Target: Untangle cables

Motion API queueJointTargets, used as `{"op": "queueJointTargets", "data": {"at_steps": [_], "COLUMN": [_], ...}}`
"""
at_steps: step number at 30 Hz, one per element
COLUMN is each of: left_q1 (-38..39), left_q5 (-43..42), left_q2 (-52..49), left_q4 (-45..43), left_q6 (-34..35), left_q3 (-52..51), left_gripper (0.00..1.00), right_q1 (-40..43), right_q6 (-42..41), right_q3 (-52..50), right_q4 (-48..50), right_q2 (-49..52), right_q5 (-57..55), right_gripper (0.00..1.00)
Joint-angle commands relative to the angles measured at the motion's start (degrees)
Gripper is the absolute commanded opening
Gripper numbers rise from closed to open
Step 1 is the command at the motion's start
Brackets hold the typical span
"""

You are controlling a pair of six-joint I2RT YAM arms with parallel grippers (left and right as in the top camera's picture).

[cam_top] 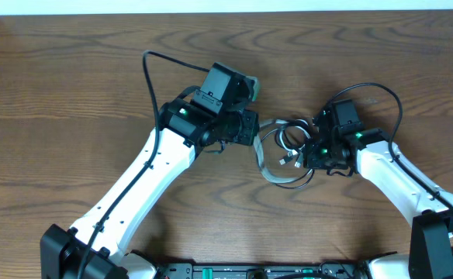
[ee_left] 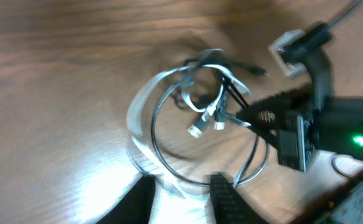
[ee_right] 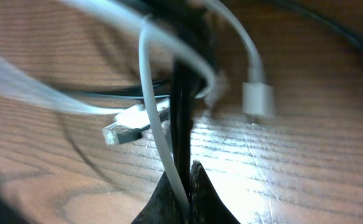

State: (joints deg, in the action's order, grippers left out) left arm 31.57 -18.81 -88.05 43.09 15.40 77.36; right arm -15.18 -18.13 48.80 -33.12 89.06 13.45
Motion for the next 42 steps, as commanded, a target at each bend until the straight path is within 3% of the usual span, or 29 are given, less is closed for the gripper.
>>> {"op": "queueJointTargets", "data": {"at_steps": [1, 4, 11, 17, 20, 28, 39, 42], "left_q1": [-0.3, -0.3, -0.3, -0.3, -0.3, -0.2, -0.2, -0.1], "left_q5": [3.5, 3.5, 6.3, 8.0, 7.9, 6.7, -6.5, -8.7], "left_q2": [0.9, 0.9, 0.0, -4.2, -6.8, -12.9, -20.2, -22.1], "left_q4": [0.6, 0.8, 0.5, 0.3, -0.3, -5.3, -17.4, -19.7], "left_q6": [-0.3, -0.3, -0.3, -0.3, -0.3, -0.3, 0.0, 0.2], "left_q3": [0.0, 0.0, -0.1, -0.1, -0.1, -0.1, -0.1, -0.1], "left_gripper": [0.49, 0.58, 0.64, 0.65, 0.65, 0.66, 0.70, 0.70], "right_q1": [-0.6, -1.3, -3.7, -3.7, -2.8, -2.6, -2.7, -2.7], "right_q6": [6.7, 9.8, 14.4, -1.9, -4.5, -5.9, -2.4, -2.4], "right_q3": [0.3, 0.3, 1.0, 1.0, 1.0, 1.0, 1.0, 1.0], "right_q4": [1.6, 3.7, 2.1, -9.0, -12.7, -14.9, -14.4, -14.2], "right_q2": [0.4, 0.4, -0.1, -0.7, -0.7, -0.8, -0.8, -0.8], "right_q5": [7.1, 13.2, 17.4, -10.7, -16.3, -15.2, -6.8, -6.8], "right_gripper": [0.01, 0.01, 0.01, 0.01, 0.01, 0.01, 0.01, 0.06]}}
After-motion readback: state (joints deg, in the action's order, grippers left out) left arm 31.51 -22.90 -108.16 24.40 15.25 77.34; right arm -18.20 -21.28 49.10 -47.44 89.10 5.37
